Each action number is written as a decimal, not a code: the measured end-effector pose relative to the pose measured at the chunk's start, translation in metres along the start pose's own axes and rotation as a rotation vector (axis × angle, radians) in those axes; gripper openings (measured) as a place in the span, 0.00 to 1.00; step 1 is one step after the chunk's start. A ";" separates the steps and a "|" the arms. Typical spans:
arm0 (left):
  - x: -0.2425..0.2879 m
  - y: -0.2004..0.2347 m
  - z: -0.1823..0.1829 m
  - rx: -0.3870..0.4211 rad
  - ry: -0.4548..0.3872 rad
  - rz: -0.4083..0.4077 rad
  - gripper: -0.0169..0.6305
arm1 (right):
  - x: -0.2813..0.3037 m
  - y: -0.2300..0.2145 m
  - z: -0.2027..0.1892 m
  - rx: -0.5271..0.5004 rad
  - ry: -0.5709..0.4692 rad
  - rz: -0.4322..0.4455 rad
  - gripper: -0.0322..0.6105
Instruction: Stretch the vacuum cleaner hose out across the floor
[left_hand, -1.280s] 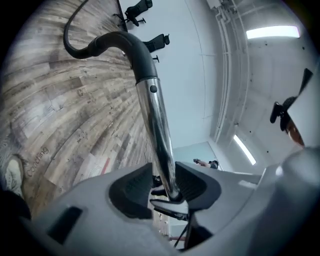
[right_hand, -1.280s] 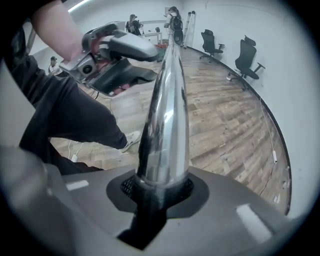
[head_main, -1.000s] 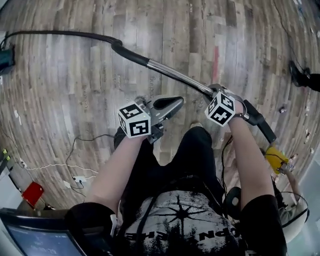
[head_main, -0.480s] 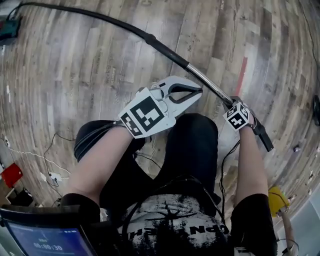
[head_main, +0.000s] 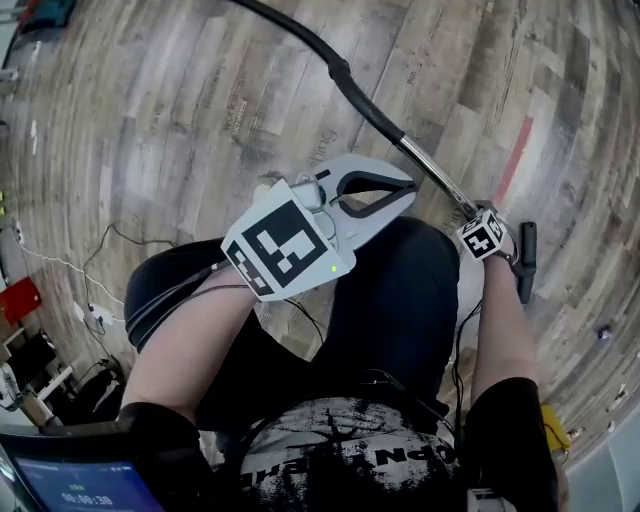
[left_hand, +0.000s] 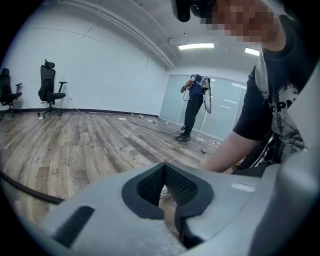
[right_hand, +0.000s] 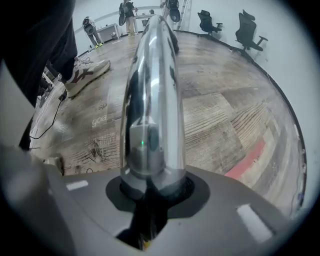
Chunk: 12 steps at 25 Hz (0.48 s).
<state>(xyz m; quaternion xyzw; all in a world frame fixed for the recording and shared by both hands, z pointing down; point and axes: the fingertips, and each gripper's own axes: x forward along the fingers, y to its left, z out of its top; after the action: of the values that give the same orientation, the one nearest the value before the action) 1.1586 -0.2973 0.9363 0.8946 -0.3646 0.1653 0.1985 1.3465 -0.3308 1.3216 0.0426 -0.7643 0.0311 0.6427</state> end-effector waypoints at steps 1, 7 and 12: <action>0.002 -0.004 -0.002 -0.001 0.010 -0.004 0.03 | 0.002 0.000 0.001 0.009 0.000 0.007 0.20; 0.004 -0.009 0.001 0.000 0.012 -0.011 0.03 | 0.015 0.005 -0.007 0.053 0.042 0.096 0.37; 0.005 -0.006 0.003 -0.019 0.004 -0.009 0.03 | 0.007 0.008 -0.021 0.050 0.112 0.112 0.41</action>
<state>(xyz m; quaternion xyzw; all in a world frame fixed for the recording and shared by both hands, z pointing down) 1.1669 -0.2973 0.9344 0.8940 -0.3615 0.1627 0.2086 1.3650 -0.3214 1.3326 0.0139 -0.7275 0.0882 0.6803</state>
